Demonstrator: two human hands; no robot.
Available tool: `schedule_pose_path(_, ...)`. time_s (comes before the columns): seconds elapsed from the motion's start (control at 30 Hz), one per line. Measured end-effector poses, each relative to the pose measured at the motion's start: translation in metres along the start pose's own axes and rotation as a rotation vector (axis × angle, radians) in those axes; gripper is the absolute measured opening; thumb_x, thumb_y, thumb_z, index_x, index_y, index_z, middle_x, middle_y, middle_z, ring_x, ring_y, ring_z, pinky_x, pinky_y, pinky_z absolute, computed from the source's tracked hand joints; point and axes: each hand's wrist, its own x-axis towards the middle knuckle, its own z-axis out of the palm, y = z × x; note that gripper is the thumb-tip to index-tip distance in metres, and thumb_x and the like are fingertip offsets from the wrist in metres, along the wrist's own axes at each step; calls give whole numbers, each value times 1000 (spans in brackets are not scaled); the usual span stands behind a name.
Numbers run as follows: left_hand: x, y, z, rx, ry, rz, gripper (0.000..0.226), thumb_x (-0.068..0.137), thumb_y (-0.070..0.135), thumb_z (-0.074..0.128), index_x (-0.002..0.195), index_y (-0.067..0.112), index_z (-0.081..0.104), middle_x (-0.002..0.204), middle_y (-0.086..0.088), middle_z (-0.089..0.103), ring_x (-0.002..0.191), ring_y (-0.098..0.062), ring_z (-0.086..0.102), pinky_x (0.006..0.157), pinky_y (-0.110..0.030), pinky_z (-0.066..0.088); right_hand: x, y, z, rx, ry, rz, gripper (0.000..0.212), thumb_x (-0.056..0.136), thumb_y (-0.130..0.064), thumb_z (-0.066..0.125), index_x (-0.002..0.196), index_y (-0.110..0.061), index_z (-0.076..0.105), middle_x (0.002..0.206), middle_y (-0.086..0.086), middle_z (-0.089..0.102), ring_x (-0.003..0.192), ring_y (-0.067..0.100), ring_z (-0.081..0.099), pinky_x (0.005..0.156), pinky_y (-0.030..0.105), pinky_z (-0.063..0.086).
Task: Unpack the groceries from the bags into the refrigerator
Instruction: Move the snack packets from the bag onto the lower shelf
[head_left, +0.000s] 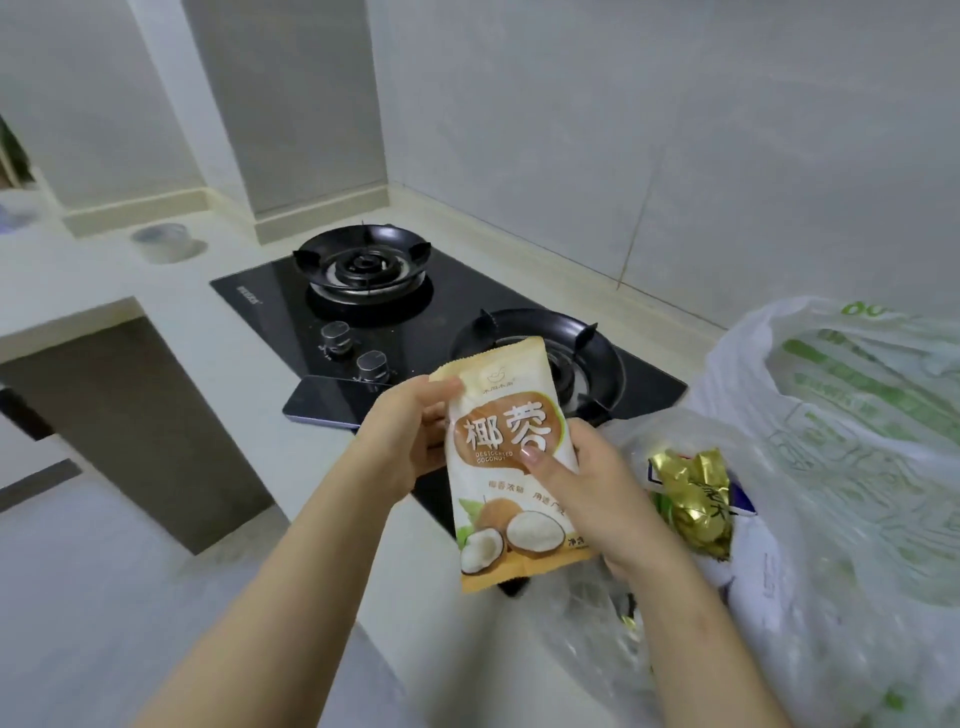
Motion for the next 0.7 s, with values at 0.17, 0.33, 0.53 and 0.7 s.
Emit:
schedule_pose_path(0.17, -42, -2, -58, 204, 157, 127, 15, 92, 15, 54, 96, 6, 64, 83, -10, 72, 73, -22, 69, 72, -37, 58, -11, -9, 34, 11, -226, -45, 4, 89, -24, 61, 90, -27, 59, 84, -13, 69, 75, -5, 64, 60, 12, 48)
schedule_pose_path(0.33, -88, -10, -107, 236, 410, 255, 23, 97, 25, 47, 87, 18, 66, 81, -7, 72, 74, -21, 69, 69, -34, 58, -23, -20, 89, 31, -388, -49, 4, 90, -26, 59, 93, -24, 59, 89, -9, 69, 77, 0, 66, 59, 15, 49)
schedule_pose_path(0.53, -127, -47, -152, 378, 725, 282, 29, 91, 54, 44, 106, 30, 50, 99, 8, 63, 89, -10, 61, 77, -34, 54, -44, -39, 180, 110, -343, -60, 8, 92, -27, 56, 99, -25, 56, 99, -4, 67, 88, 11, 66, 70, 27, 55)
schedule_pose_path(0.7, -184, -58, -213, 472, 978, 231, 22, 96, 47, 37, 99, 26, 44, 89, 8, 53, 87, -13, 53, 65, -27, 40, -86, -60, 265, 100, -478, -58, 8, 94, -28, 51, 96, -22, 56, 93, -4, 67, 84, 11, 65, 60, 20, 51)
